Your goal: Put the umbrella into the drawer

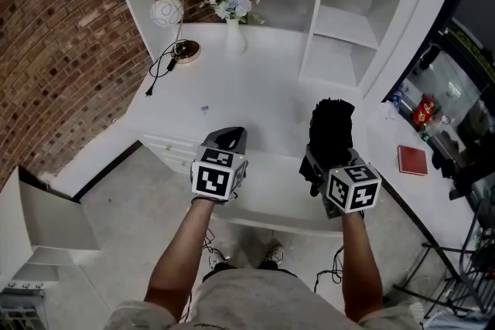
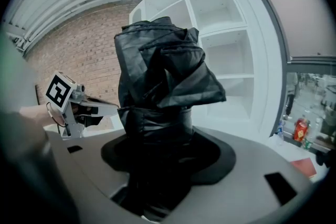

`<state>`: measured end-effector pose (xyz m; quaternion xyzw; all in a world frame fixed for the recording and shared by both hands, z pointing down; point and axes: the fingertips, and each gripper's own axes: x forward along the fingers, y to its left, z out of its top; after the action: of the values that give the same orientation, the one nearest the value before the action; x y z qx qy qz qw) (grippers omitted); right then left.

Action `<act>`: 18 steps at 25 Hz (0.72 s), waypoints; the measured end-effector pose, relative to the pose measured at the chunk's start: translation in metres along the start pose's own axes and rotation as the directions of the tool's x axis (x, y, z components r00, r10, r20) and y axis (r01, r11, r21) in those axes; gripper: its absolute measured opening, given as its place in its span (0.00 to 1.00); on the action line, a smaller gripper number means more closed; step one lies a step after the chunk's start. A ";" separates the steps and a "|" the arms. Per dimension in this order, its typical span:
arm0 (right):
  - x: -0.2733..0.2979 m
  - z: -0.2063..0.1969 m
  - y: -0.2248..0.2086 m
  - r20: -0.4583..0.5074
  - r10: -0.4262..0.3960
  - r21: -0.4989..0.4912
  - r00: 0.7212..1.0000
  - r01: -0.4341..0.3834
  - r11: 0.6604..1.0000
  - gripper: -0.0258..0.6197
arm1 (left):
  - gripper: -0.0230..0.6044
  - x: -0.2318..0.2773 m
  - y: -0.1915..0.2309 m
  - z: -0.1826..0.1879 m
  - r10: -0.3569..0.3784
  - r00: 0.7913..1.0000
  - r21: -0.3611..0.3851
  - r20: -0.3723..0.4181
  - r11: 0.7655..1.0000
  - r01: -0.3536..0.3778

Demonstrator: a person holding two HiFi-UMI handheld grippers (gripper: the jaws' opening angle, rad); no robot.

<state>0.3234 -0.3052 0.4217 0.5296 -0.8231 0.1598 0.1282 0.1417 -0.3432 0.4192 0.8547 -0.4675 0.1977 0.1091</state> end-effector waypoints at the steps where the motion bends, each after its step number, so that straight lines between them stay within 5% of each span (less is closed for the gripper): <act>1: 0.002 -0.002 0.003 -0.018 0.015 -0.014 1.000 -0.016 1.000 0.43 | 0.03 -0.001 0.002 -0.001 0.003 1.000 -0.001 -0.002 1.000 -0.003; 10: 0.033 -0.047 0.024 -0.241 0.112 -0.133 0.964 -0.147 0.980 0.43 | 0.03 -0.010 0.018 -0.024 0.035 0.999 -0.019 -0.039 0.999 -0.036; 18: 0.056 -0.097 0.045 -0.475 0.167 -0.208 0.864 -0.295 0.933 0.43 | 0.03 -0.017 0.031 -0.052 0.068 0.995 -0.063 -0.069 0.995 -0.072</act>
<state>0.2633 -0.2959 0.5261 0.3520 -0.8429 0.1770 0.3665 0.0948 -0.3281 0.4586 0.8266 -0.4996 0.2144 0.1456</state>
